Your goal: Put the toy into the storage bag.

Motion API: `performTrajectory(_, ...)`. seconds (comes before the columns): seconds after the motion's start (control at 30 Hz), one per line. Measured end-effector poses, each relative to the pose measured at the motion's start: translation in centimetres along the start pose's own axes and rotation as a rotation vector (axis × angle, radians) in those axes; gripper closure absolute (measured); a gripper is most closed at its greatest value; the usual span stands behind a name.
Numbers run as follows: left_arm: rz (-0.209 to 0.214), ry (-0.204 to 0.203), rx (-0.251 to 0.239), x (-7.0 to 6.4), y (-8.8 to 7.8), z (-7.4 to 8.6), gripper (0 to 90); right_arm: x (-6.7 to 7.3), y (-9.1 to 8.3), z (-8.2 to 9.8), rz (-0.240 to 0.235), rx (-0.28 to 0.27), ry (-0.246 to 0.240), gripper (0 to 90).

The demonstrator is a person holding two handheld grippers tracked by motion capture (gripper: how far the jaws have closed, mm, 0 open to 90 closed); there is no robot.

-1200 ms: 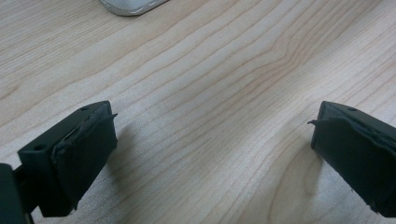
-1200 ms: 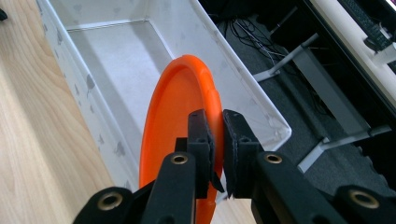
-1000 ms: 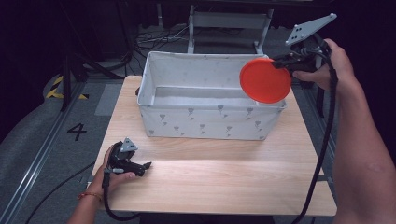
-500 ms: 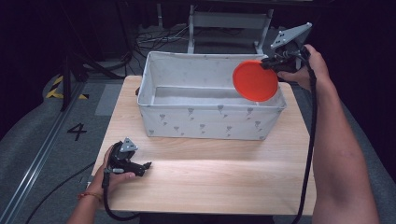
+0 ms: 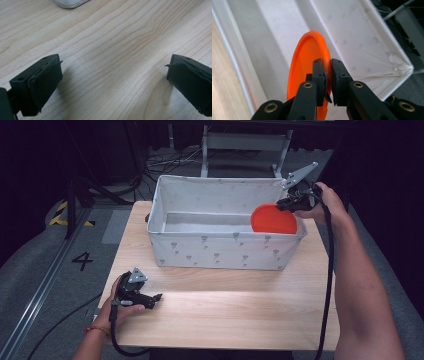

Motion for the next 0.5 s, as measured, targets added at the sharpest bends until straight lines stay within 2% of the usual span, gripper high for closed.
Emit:
performTrajectory(0.13,0.000,-0.001,0.000,0.0,0.0,0.0,0.5,0.5,1.1,1.0,-0.041,0.059,-0.020,82.6)
performTrajectory(0.2,0.000,0.000,0.000,0.0,0.0,0.0,0.5,1.0,1.9,1.6,-0.061,0.105,-0.046,82.6)
performTrajectory(0.27,0.000,0.001,0.000,0.0,0.0,0.0,0.5,1.3,2.4,2.1,-0.067,0.140,-0.065,82.6)
performTrajectory(0.37,0.000,0.001,0.000,0.0,0.0,0.0,0.5,1.3,2.6,2.4,-0.074,0.162,-0.066,82.6)
performTrajectory(0.5,-0.002,0.006,-0.002,0.1,0.0,0.0,0.5,1.3,2.6,2.4,-0.067,0.208,-0.092,82.6)
Point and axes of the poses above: each handheld gripper's, and its own axes: y roughly forward along the jaws, z roughly out of its underside, x roughly to its left, the point moved 5 cm from there along y, roughly forward along the jaws, and after that the axes turned 11 degrees about y, right-handed, at the moved point
